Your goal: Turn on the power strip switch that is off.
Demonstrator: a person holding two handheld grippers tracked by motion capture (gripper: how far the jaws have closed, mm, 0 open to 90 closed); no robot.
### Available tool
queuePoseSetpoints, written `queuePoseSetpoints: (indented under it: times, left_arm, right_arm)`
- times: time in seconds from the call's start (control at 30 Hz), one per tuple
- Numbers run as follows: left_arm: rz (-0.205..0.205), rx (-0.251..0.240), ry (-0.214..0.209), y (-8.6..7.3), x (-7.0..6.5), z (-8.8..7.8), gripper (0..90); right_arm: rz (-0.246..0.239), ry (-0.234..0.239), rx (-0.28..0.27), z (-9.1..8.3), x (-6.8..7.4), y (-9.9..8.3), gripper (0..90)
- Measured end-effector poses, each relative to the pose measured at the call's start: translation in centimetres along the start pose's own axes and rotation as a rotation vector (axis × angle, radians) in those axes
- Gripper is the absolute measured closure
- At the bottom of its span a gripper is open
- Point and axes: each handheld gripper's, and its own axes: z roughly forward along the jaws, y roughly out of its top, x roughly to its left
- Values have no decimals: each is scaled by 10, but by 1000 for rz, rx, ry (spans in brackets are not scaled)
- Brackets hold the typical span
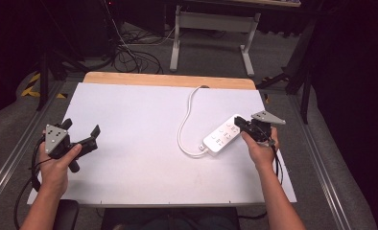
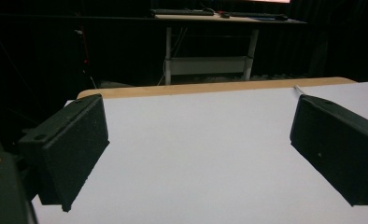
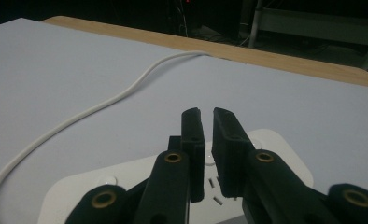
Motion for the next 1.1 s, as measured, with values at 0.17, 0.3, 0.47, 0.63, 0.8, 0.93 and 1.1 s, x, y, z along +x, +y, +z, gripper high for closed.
queuePoseSetpoints:
  times: [0.17,0.3,0.47,0.63,0.8,0.93,1.1]
  left_arm:
    - [-1,-1,-1,0,0,1,50]
    - [2,2,-3,0,0,1,50]
    - [1,2,-5,0,-1,1,51]
    - [1,2,-5,0,-1,1,52]
    - [0,2,-4,0,-1,1,52]
    - [0,2,-5,0,0,1,52]
    - [0,2,-4,0,0,1,51]
  right_arm:
    - [-11,16,-11,-8,5,0,818]
    - [-15,27,-16,-14,9,0,788]
    - [-27,32,-24,-21,12,-1,780]
    - [-23,34,-40,-26,13,-2,752]
    - [-15,40,-53,-27,12,-1,696]
    - [-12,50,-88,-29,12,-1,632]
    - [-9,49,-120,-33,12,-3,562]
